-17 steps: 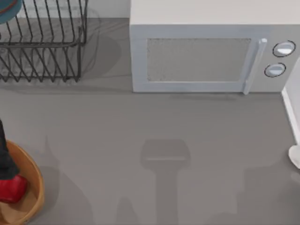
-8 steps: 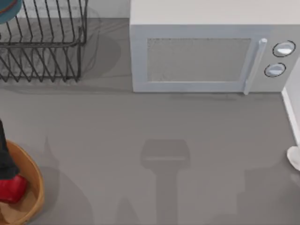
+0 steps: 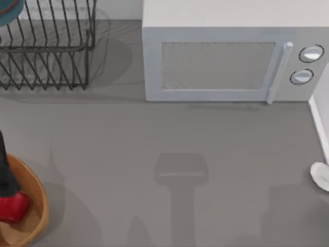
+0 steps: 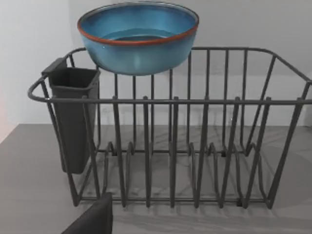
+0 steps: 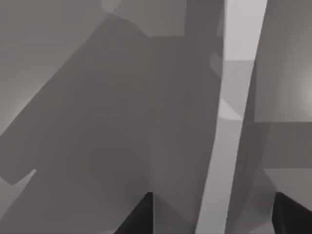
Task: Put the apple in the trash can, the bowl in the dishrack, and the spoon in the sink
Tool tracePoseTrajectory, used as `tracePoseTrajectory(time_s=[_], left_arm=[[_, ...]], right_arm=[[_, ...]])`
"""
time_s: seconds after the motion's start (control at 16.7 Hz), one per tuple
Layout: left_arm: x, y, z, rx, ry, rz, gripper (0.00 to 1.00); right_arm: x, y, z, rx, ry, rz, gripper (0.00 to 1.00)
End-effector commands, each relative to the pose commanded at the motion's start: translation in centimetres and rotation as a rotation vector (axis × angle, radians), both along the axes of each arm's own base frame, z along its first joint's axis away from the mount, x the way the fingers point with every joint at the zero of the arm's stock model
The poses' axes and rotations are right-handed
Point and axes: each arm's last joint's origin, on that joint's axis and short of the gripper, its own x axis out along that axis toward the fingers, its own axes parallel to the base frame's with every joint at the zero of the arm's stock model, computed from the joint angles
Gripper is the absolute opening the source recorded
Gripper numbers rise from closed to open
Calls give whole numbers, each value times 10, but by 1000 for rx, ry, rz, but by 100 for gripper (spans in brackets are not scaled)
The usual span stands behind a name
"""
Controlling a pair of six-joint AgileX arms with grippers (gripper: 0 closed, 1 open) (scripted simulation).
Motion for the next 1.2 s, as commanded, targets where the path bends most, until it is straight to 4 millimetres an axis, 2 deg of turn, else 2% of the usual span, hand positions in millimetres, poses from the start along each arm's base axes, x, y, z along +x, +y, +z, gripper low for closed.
tracePoseTrajectory(time_s=[0.12, 0.18, 0.3, 0.42, 0.9, 1.2], left_arm=[[0, 0, 0, 0, 0, 0, 100], [0, 0, 0, 0, 0, 0, 100], [0, 0, 0, 0, 0, 0, 100], [0, 0, 0, 0, 0, 0, 100], [0, 0, 0, 0, 0, 0, 100], [0, 0, 0, 0, 0, 0, 100]], right_arm=[[0, 0, 0, 0, 0, 0, 0], [-2, 2, 20, 38, 2, -36, 0], [0, 2, 24, 37, 0, -36, 0], [3, 1, 36, 36, -4, -33, 0], [-1, 2, 116, 38, 8, -35, 0], [-2, 2, 118, 39, 7, -36, 0]])
